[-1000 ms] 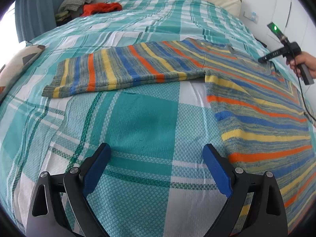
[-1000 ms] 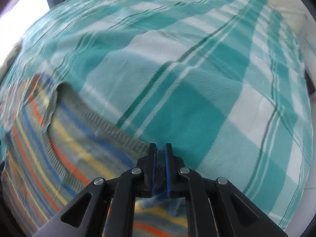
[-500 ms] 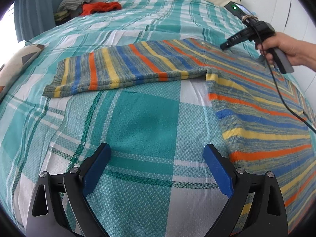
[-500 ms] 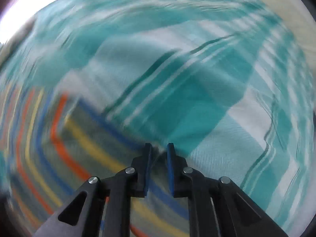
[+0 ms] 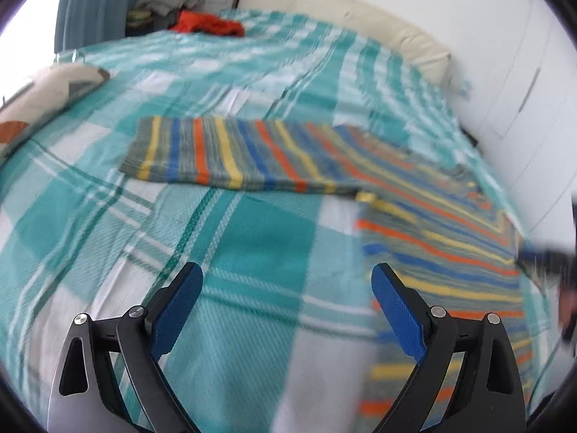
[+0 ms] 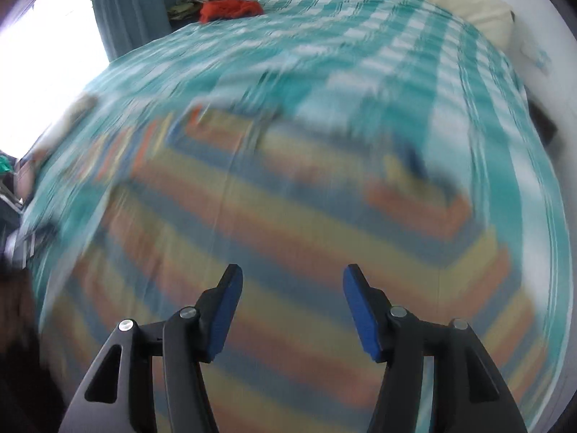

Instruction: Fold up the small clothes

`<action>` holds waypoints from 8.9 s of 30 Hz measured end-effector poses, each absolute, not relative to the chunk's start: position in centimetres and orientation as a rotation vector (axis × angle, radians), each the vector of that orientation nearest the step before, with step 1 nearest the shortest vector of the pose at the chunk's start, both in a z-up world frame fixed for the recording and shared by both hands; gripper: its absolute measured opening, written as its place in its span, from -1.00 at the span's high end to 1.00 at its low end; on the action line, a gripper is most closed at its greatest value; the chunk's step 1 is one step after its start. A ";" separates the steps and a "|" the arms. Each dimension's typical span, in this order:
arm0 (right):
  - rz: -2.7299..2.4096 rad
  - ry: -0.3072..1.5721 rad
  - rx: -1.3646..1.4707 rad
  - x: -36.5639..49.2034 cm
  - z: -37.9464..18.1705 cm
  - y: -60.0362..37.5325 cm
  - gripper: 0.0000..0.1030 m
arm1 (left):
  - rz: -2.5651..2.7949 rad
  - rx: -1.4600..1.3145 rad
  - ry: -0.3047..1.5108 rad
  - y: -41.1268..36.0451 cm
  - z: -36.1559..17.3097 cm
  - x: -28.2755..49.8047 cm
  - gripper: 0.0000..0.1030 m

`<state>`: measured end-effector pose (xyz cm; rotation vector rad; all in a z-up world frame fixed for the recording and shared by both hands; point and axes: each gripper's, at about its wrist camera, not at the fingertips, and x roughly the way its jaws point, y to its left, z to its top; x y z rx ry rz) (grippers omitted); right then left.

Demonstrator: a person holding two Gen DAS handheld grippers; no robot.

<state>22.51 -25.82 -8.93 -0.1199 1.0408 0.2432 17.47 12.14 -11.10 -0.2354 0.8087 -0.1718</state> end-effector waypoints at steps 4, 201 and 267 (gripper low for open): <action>0.221 1.076 -0.079 10.1 -10.9 -27.3 -0.13 | -0.264 -0.135 0.823 8.7 -9.9 12.6 -0.86; 0.011 0.913 0.138 -1.7 -15.7 -25.3 -0.35 | 0.072 -0.355 0.935 21.0 -7.2 34.8 0.97; 0.172 0.919 0.312 4.3 -9.8 -27.3 -0.53 | -0.476 -0.103 1.032 2.3 -13.3 16.1 -0.60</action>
